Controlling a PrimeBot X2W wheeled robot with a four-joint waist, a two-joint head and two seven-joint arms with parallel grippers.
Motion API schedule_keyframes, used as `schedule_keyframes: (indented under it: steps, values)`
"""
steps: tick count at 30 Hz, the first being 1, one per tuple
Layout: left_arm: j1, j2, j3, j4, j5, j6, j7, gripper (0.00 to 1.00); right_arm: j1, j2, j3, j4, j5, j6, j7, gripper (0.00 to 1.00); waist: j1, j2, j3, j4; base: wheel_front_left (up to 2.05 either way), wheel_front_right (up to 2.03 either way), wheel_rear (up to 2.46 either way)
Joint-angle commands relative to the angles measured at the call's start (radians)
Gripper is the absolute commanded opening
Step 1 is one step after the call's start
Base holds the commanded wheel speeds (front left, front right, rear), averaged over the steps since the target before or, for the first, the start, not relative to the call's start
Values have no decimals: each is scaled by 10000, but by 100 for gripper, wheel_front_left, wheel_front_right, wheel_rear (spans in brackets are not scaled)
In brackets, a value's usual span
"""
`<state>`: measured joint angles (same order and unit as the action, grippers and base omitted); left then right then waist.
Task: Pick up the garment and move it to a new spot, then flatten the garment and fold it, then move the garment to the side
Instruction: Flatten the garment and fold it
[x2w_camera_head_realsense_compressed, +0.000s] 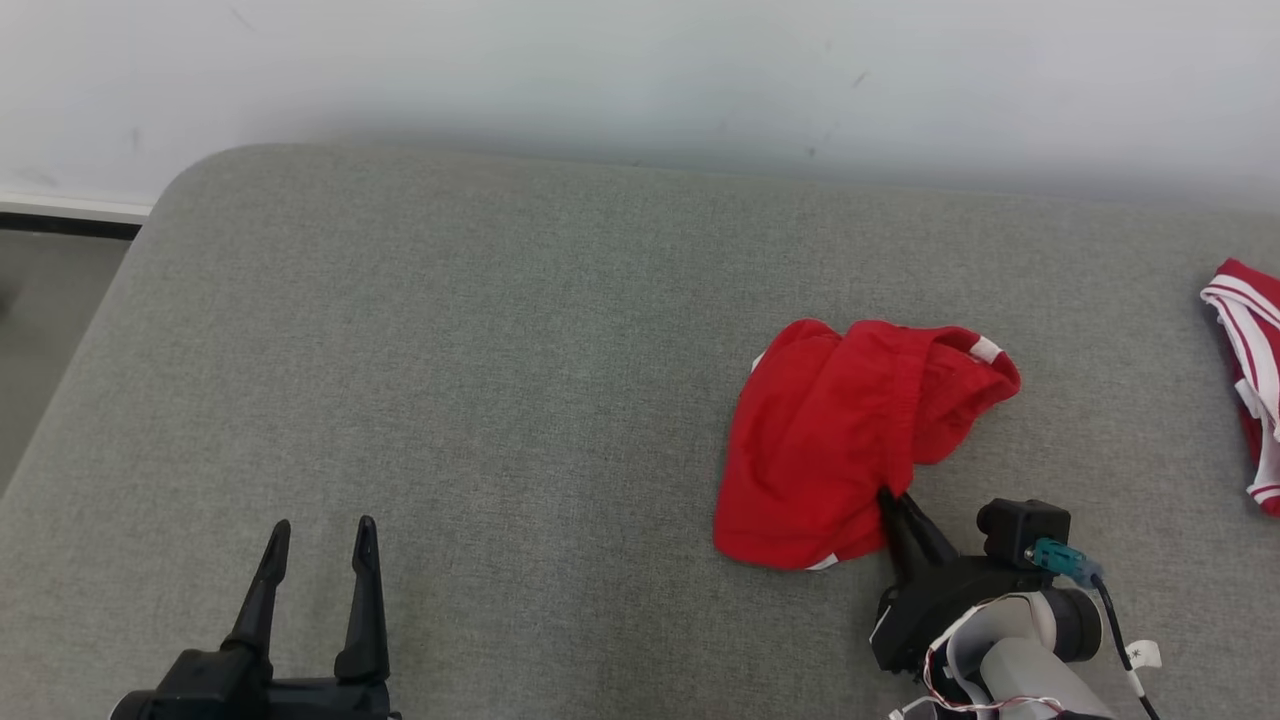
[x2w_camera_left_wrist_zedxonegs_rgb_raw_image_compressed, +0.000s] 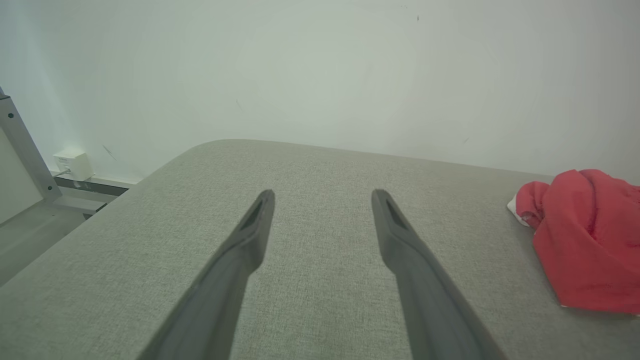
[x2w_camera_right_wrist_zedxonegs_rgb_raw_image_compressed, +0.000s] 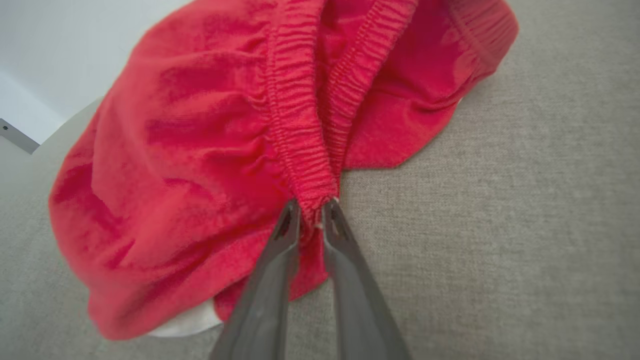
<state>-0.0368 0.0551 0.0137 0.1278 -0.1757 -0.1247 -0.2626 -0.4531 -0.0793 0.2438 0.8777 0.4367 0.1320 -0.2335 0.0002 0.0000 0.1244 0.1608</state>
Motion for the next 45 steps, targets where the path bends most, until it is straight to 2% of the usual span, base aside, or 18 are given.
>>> schedule_keyframes:
  steps: [1, 8, 20, 24, 29, 34, 38, 45]
  values:
    - [-144, -34, 35, 51, 25, -65, -28, 100, -235, -38, 105, 246, 262, -30, -128, 0, -2, 0, 39, 48, 0, 0, 0]
    - [-58, -36, 196, 61, 107, -42, -28, 100, -397, -481, 100, 395, 564, -30, -317, 0, -2, 0, -85, -150, 0, 0, 0]
    - [117, -41, 94, 174, 52, -54, -28, 100, 178, -2146, -1454, -2302, -367, -30, -318, 0, -2, 0, -587, -775, 0, 0, 0]
    - [128, -42, 8, 241, 7, -55, -28, 100, -182, -2442, -1215, -3218, -877, -30, -297, 0, -2, 0, -773, -713, 0, 0, 0]
    - [278, -45, -13, 296, -119, -46, -28, 100, -473, -2012, -280, -4129, -1171, -30, 17, 0, -2, 0, -931, -418, 0, 0, 0]
    - [337, -47, -117, 349, -253, -45, -28, 100, -402, -1132, 1314, -4409, -1341, -30, 398, 0, -2, 0, -957, 27, 0, 0, 0]
    - [181, -48, -266, 403, -345, -37, -28, 100, -323, -391, 2496, -3873, -1297, -30, 449, 0, -2, 0, -806, 426, 0, 0, 0]
    - [-95, -47, -473, 568, -458, -11, -28, 100, -574, 225, 4590, -1936, -1032, -30, 215, 0, -2, 0, -420, 1031, 0, 0, 0]
